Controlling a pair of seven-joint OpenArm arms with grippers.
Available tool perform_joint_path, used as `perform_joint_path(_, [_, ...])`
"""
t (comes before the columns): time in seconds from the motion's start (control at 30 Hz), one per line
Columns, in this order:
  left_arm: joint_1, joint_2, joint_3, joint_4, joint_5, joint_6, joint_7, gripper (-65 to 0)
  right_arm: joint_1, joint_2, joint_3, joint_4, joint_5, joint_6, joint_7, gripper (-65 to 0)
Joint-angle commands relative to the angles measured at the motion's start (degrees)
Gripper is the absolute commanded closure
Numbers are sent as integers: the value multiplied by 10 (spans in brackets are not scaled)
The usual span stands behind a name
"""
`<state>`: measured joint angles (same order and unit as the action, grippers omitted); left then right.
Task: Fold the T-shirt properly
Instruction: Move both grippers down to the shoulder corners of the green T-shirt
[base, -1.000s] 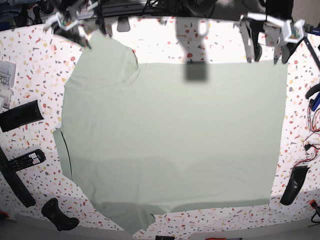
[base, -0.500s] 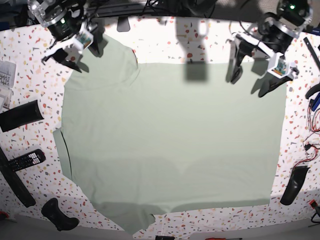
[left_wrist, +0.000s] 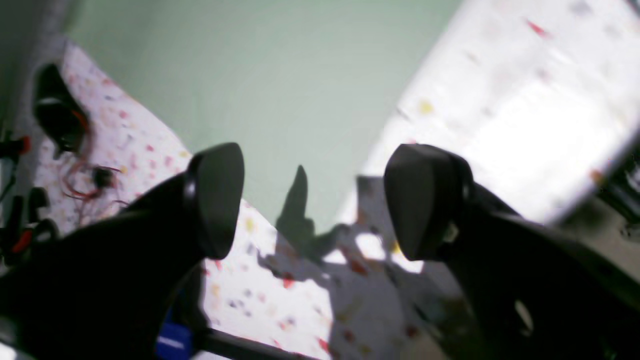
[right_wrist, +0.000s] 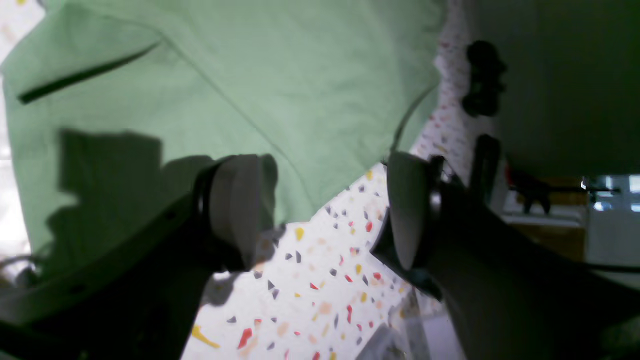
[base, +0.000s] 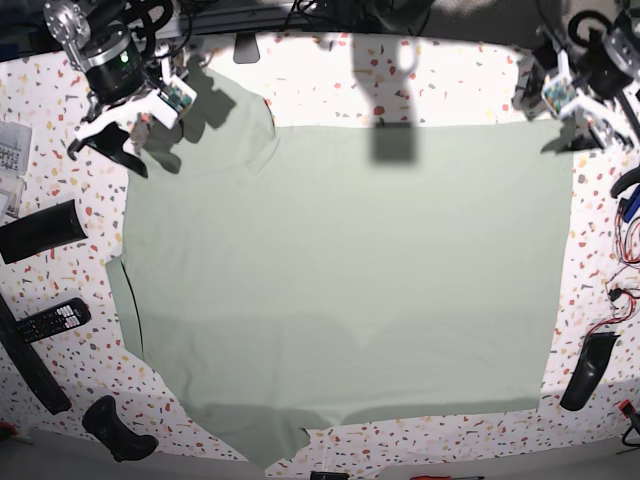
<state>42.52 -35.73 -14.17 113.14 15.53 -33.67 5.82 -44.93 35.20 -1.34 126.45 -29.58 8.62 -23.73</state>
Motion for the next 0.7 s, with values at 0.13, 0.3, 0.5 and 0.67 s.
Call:
perform_joint_path(0.13, [2,-31,-3,8,-5,4,-16,-425,-2,7,4,75,0,-11,-75,-382])
perform_joint_path(0.3, [0,-45,-3,-42,19,18,-40,-425,-2,5,4,85,-2,-14,-98,-382])
perform_joint_path(0.5, [-3,-44,-3,-121,103,90,-159,-425,-2,5,4,85,0,-15,-101,-382])
perform_joint_path(0.67, [-18,-45,-2,-158,115,83,-162,-425,-2,5,4,85,0,-15,-101,-382])
